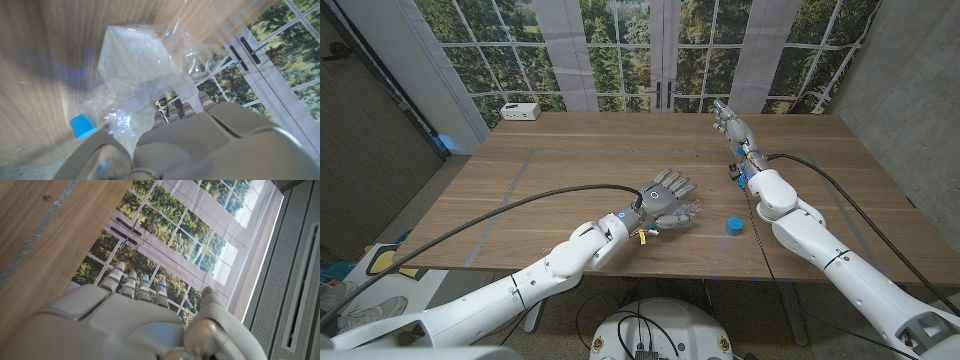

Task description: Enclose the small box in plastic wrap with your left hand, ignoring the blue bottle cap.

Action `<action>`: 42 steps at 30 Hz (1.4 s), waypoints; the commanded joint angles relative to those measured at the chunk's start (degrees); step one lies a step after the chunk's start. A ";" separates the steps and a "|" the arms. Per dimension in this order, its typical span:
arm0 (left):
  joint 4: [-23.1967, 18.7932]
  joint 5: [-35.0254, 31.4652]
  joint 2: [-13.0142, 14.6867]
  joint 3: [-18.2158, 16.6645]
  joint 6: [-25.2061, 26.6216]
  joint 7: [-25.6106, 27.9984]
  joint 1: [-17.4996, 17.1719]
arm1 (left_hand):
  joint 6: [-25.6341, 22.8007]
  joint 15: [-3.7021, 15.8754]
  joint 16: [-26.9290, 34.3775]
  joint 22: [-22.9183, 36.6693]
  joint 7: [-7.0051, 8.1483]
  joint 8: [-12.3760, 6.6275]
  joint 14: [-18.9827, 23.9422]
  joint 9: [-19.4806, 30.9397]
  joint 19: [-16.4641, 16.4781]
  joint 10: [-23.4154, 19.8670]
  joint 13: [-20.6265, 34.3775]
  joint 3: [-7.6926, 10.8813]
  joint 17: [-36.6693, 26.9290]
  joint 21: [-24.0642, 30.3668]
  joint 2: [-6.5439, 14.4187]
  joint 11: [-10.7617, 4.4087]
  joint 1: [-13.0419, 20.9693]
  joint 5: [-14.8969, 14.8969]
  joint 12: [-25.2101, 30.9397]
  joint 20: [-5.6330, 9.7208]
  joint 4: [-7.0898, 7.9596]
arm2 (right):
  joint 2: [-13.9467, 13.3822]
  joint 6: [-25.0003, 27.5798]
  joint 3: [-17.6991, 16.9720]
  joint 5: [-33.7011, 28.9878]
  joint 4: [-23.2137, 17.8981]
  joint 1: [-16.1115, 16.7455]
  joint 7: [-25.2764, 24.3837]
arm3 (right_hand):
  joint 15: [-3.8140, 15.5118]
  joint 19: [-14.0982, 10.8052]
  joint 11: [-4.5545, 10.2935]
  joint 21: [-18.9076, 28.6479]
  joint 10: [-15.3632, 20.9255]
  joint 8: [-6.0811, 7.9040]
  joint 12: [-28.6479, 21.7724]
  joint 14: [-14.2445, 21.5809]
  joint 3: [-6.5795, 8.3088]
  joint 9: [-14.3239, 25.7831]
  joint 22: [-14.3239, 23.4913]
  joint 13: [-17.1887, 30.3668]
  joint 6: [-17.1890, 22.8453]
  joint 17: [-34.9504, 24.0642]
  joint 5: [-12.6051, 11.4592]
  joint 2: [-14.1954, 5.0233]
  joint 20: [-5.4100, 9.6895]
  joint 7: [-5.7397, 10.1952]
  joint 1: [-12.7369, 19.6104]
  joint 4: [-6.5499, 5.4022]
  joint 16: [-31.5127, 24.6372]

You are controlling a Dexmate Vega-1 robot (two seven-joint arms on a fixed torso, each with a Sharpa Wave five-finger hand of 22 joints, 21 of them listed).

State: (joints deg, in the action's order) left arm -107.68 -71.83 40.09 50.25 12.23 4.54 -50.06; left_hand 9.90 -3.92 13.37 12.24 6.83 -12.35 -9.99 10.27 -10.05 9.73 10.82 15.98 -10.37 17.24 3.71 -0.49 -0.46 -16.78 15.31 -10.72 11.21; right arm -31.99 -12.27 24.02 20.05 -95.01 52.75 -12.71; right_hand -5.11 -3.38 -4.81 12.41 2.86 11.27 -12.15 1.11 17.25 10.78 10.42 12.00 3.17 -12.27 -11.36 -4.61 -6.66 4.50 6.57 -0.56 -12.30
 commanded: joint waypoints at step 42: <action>-9.17 46.37 -3.72 -20.02 7.67 12.49 -10.29 | -14.06 -0.46 -2.86 -1.07 -0.84 1.45 9.52 -0.04 8.28 -12.51 0.04 12.42 0.15 3.87 4.72 1.32 8.35 4.95 -0.67 -0.57 -5.12 | 0.28 -0.95 -0.02 2.07 4.26 -2.28 2.43 | 0.12 -1.84 -0.03 0.19 0.27 0.05 0.10 -0.10 0.31 0.11 0.14 0.17 0.40 -0.09 0.02 -0.24 0.70 0.24 0.45 0.29 -0.12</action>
State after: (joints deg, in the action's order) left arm -114.13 -44.59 36.07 37.11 22.25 20.62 -58.47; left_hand -5.16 -3.73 10.79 11.08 5.69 -11.38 0.63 10.13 -1.42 -3.90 10.81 27.71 -10.02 21.46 6.71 0.62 7.22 -12.07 15.35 -10.64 6.00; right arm -31.55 -12.71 24.24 21.83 -91.50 50.70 -10.66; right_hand -4.90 -4.93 -4.61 12.38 2.67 11.27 -12.15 0.90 17.73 10.78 10.42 12.00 3.17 -12.14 -11.36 -4.61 -5.74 4.51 7.34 -0.08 -12.30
